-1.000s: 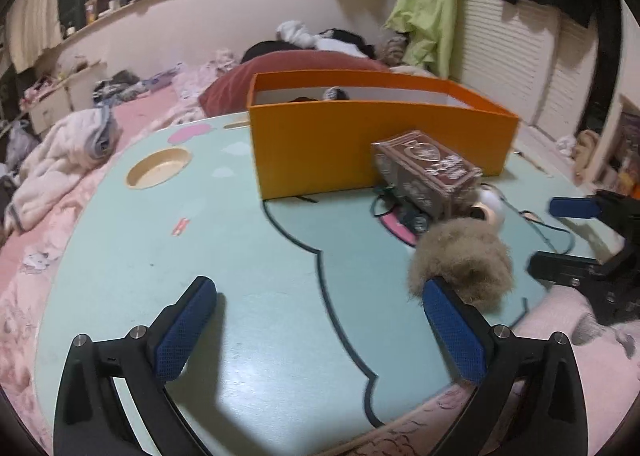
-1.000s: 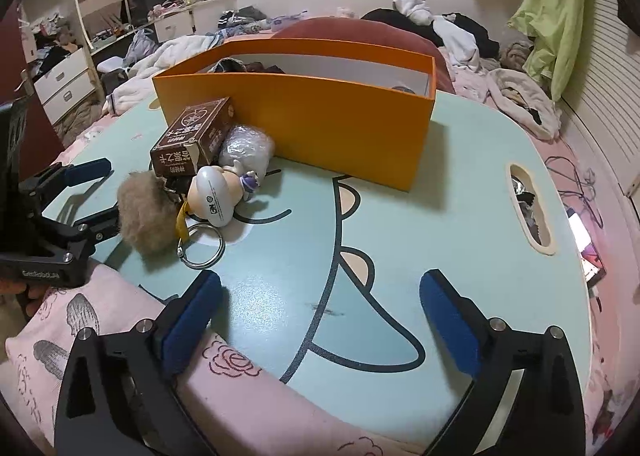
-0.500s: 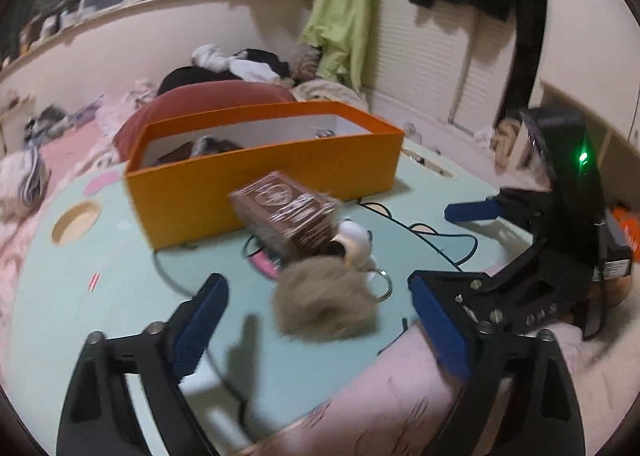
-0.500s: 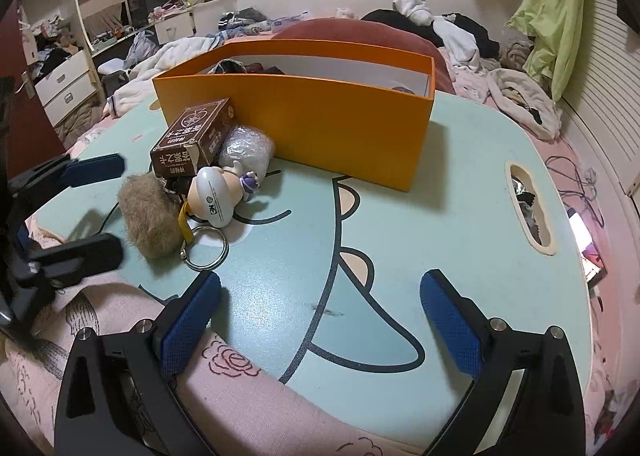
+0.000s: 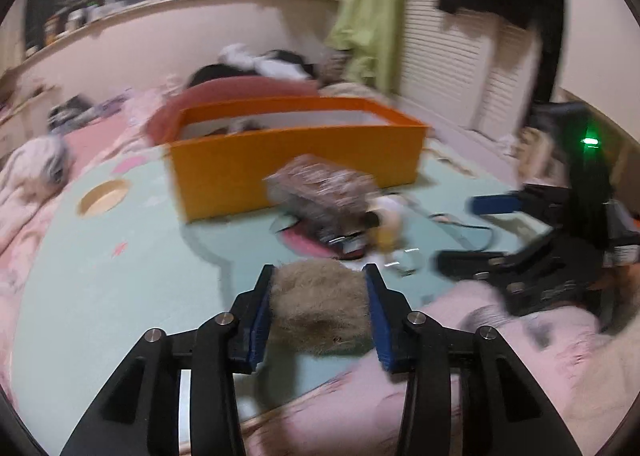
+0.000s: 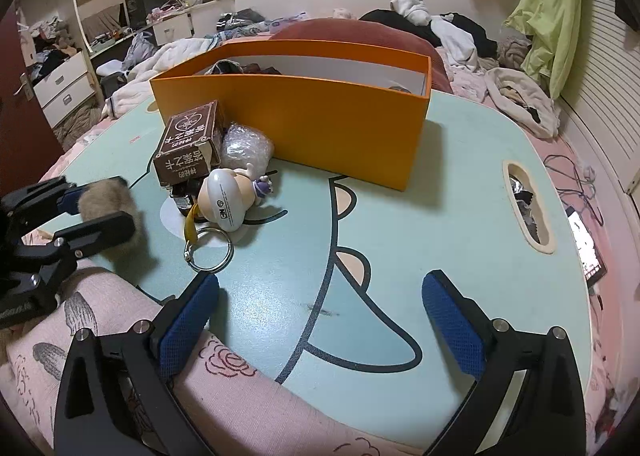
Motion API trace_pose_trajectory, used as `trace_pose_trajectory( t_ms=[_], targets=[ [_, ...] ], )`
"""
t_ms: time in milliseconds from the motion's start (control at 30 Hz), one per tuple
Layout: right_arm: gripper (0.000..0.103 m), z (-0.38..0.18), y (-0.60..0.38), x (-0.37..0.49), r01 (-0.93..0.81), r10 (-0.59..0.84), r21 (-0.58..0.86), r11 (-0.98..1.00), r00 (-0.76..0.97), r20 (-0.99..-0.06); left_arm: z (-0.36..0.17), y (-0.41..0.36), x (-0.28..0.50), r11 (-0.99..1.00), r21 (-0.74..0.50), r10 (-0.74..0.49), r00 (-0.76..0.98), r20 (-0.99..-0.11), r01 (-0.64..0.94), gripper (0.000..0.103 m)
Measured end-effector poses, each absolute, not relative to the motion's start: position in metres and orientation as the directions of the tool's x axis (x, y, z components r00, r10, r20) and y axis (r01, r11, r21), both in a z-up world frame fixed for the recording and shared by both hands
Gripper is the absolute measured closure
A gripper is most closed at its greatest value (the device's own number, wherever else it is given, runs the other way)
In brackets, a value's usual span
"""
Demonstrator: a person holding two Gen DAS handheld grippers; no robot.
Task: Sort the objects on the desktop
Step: 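Grasp the fluffy grey ball with the left tool while the right tool grasps the white figurine, then carry the ball and the figurine into the orange box with both tools and release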
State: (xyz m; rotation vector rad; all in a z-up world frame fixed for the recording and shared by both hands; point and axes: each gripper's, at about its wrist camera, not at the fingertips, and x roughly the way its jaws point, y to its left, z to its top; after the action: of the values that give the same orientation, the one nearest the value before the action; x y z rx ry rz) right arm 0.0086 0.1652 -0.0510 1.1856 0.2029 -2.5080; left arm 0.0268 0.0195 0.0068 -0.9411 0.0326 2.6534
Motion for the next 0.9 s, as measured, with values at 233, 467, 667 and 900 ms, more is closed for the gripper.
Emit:
trace_pose_trajectory(
  t_ms=[233, 467, 667, 900],
  targets=[
    [0.002, -0.051, 0.166, 0.009, 0.378, -0.261, 0.027, -0.926, -0.585, -0.768, -0.004, 0.016, 0.017, -0.964, -0.092, 0.249, -0.722, -0.646, -0.251, 0.027],
    [0.002, -0.044, 0.157, 0.005, 0.416, -0.319, 0.072, -0.907, -0.564, -0.762, -0.005, 0.013, 0.018, -0.964, -0.09, 0.248, -0.725, -0.642, -0.25, 0.028],
    [0.002, -0.033, 0.12, -0.011, 0.513, -0.396, 0.093, -0.853, -0.521, -0.756, -0.004, 0.019, 0.019, -0.962, -0.069, 0.247, -0.73, -0.637, -0.266, 0.06],
    [0.054, -0.044, 0.102, -0.013, 0.584, -0.389, 0.055, -0.81, -0.463, -0.796, -0.003, 0.019, 0.02, -0.96, -0.077, 0.254, -0.73, -0.635, -0.268, 0.059]
  ],
)
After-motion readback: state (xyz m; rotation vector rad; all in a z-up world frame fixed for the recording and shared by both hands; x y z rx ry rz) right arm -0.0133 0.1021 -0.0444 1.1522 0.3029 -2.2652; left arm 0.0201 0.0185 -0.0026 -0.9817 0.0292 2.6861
